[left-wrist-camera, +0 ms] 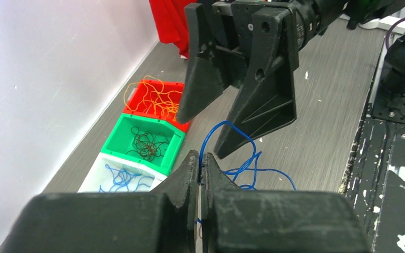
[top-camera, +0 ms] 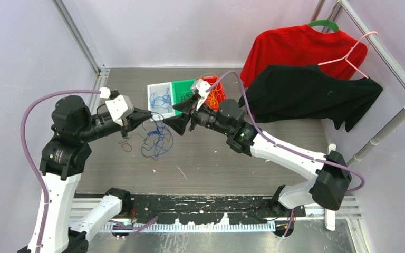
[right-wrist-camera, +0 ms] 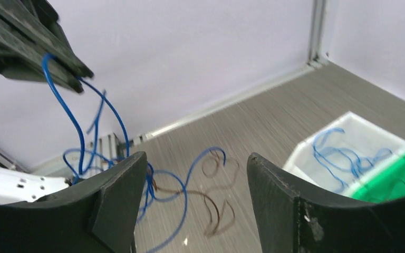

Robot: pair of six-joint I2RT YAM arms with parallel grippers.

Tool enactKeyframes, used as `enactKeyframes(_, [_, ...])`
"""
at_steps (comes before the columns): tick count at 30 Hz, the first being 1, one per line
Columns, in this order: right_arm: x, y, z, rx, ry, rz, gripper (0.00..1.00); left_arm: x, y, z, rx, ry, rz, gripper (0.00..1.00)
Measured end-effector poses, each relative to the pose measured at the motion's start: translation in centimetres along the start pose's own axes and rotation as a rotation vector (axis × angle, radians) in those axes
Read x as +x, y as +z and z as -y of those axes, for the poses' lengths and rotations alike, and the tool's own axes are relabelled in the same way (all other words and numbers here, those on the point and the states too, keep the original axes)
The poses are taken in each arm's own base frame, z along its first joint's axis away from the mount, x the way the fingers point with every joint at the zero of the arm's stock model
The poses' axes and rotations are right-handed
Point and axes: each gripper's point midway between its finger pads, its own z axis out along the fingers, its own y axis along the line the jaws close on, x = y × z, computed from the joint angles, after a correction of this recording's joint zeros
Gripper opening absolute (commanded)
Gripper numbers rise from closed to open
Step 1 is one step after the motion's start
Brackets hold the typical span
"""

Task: Untangle the cables
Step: Untie the cable.

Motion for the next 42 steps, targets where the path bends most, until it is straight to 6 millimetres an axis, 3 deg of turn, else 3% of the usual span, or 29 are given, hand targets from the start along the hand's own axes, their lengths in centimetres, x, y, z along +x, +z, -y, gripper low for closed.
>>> enactKeyframes(7, [-1.8,3.0,-2.1,-0.144,0.078,0.075,0.73,-1.1,0.1,-0.2,0.008,-0.032,0.017,0.0])
enactKeyframes(17, [-2.1,2.9,-4.5,-0.28,0.162,0.097,0.71,-1.6,0.3,-0.5,0.007,-0.041,0.025,0.0])
enactKeyframes(25, [-1.2,2.7,-4.8,-0.301,0.202,0.092,0.57,-2.2,0.6,-0.8,0.0,-0.058,0.046,0.0])
enactKeyframes(31, [-1.7,5.0,-4.6,-0.322,0.24,0.124,0.46,-3.8,0.6,-1.0,0.005,-0.11,0.075,0.0])
enactKeyframes(38, [-1.2,6.4,-4.5,-0.332,0.288,0.143,0.43,-4.7,0.9,-1.1,0.019,-0.181,0.09,0.0])
enactKeyframes(42, [0.7,6.1,-4.0,-0.309,0.295,0.127,0.43,-6.7,0.9,-1.8,0.013,-0.191,0.124,0.0])
